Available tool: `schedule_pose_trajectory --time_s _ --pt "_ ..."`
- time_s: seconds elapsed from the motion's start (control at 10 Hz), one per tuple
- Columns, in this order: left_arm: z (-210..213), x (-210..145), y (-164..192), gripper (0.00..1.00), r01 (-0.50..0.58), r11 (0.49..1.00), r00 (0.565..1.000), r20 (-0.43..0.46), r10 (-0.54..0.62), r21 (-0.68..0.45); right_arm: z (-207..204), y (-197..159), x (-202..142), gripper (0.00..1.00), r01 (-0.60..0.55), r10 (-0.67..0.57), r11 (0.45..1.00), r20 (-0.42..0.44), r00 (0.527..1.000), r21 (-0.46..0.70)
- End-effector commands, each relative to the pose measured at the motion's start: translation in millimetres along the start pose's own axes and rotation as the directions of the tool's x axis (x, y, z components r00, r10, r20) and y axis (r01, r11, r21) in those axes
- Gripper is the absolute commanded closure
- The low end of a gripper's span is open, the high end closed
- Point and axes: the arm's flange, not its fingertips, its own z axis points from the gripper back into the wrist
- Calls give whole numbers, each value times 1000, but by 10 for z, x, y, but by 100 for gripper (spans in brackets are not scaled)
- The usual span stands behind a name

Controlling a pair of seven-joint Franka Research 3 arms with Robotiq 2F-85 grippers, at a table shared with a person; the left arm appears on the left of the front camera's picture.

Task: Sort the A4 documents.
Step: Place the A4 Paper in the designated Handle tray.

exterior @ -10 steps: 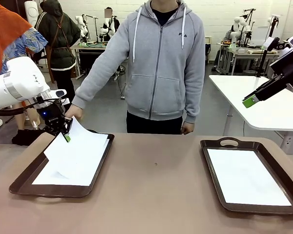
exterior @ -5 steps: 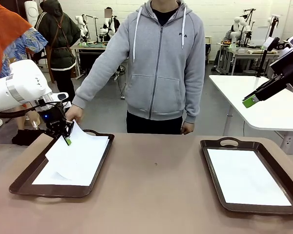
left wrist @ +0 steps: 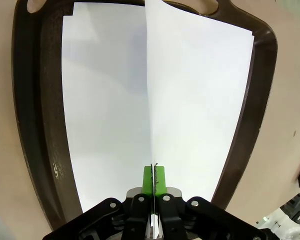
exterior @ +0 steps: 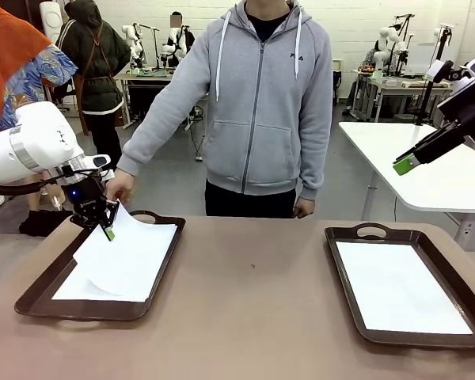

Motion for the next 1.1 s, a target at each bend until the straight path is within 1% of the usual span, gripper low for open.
schedule_pose_trajectory --time_s 0.0,0.1,0.2,0.3,0.4,0.5,0.6,0.7,0.8,0.9,1.0 --pt "-11 -29 -13 93 -38 998 999 11 37 42 -10 3 6 0 -1 1 1000 3 1000 4" --pt "-6 -26 -22 79 -32 999 999 11 32 44 -10 3 6 0 -1 1 1000 3 1000 4" --pt "-4 -28 -21 73 -27 998 1000 13 26 54 -10 3 6 0 -1 1 1000 3 1000 4" --pt "-2 -28 -12 76 -28 997 1000 10 28 65 -10 3 6 0 -1 1 1000 3 1000 4" --pt "9 -37 -16 53 -30 997 999 13 29 72 -10 3 6 0 -1 1 1000 3 1000 4" --pt "19 -45 -11 57 -32 996 999 18 31 80 -10 3 6 0 -1 1 1000 3 1000 4" --pt "31 -53 0 33 -39 995 999 25 37 89 -10 3 6 0 -1 1 1000 3 1000 4" --pt "82 -54 23 50 -54 995 998 48 50 89 -10 3 6 0 -1 1 1000 3 1000 4" --pt "109 -59 23 13 -56 994 997 55 51 92 -10 3 6 0 -1 1 1000 3 1000 4" --pt "122 -62 27 30 -57 993 997 57 51 100 -10 3 6 0 -1 1 1000 3 1000 4" --pt "131 -64 31 0 -58 993 997 59 52 104 -10 3 6 0 -1 1 1000 3 1000 4"
